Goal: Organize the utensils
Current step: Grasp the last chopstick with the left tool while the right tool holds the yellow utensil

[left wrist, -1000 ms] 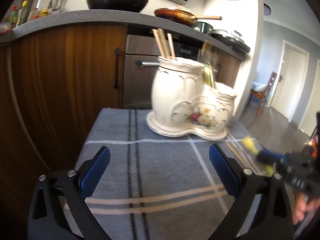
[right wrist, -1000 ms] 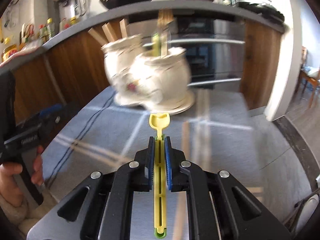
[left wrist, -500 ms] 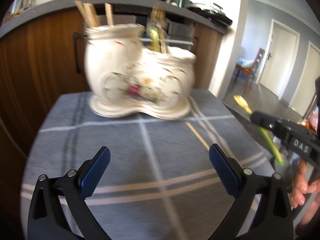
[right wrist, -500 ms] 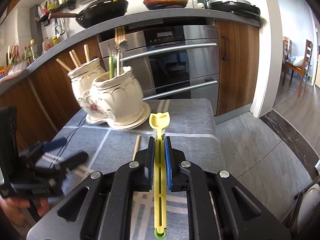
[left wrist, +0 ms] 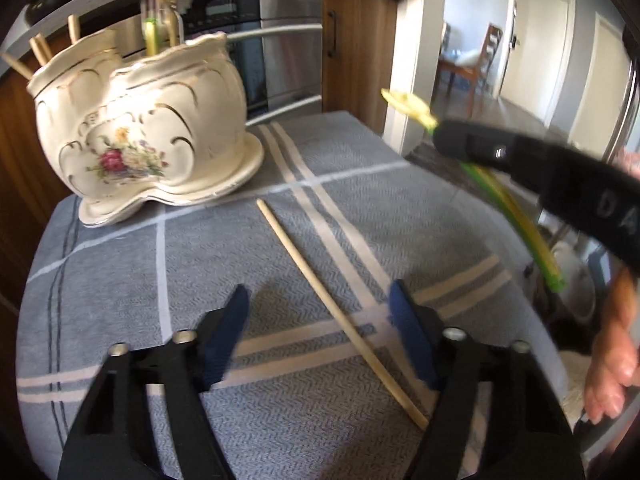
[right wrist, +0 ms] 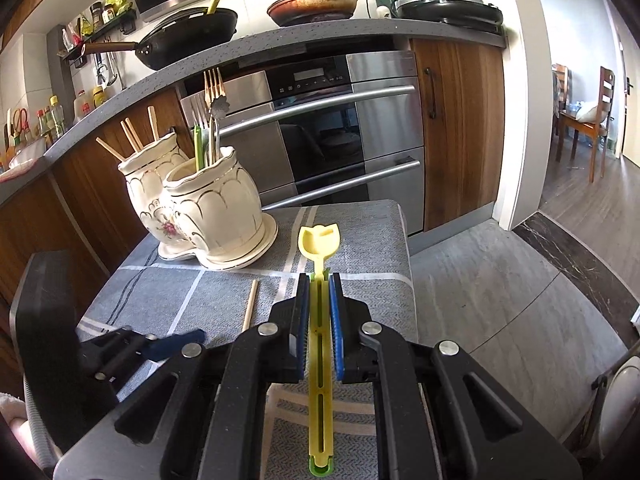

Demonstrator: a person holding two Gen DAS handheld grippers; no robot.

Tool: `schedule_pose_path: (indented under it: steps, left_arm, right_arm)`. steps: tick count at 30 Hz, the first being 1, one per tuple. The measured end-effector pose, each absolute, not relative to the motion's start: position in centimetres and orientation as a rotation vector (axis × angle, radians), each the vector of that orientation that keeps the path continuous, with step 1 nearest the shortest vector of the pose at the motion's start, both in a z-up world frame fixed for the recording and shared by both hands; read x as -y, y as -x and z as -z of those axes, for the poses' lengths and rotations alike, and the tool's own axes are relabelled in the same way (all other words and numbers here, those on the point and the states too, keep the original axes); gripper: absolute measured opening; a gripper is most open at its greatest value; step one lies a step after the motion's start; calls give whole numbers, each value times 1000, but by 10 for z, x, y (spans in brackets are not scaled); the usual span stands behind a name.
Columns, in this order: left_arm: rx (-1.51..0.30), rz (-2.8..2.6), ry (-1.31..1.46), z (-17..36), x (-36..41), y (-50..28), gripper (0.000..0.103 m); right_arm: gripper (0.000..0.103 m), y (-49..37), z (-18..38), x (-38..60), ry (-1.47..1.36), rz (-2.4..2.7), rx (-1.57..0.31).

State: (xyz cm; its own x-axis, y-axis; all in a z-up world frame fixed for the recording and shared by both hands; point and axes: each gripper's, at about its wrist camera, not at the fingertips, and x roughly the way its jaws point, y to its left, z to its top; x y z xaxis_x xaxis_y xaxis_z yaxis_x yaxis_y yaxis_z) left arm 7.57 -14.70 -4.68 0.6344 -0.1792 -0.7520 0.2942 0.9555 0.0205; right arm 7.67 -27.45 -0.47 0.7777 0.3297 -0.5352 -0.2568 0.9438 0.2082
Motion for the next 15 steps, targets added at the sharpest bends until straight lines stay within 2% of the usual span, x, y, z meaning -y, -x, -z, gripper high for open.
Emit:
schedule_pose_path:
  steps: [3,5,6,8,10,11,15]
  left_arm:
    - [-833,271,-154,46,146,-74,49]
    - [-836,279,-159,45,142,-74,31]
    - [-839,287,-160,44,138,-74,26]
    - [-849,312,-148,42,130,-74,10]
    - [-857,337,-134,39,120,-74,6]
    - [-854,342,-139,37,117,-73,0]
    - [-859,329,-154,32,97,-72,1]
  right_arm:
    - [10,-76,4,274,-122,-323,-600]
    - [10,-76,4,273,-121,-325,-601]
    - [10,-76,4,273,-120,-325,-601]
    - [10,-75,4,272,-118,-327,-601]
    - [10,-74,4,270,-115,-330,-601]
    - [10,-74,4,269,-113,-332,-601]
    - [9,-73,4,266,-106,-338,-602]
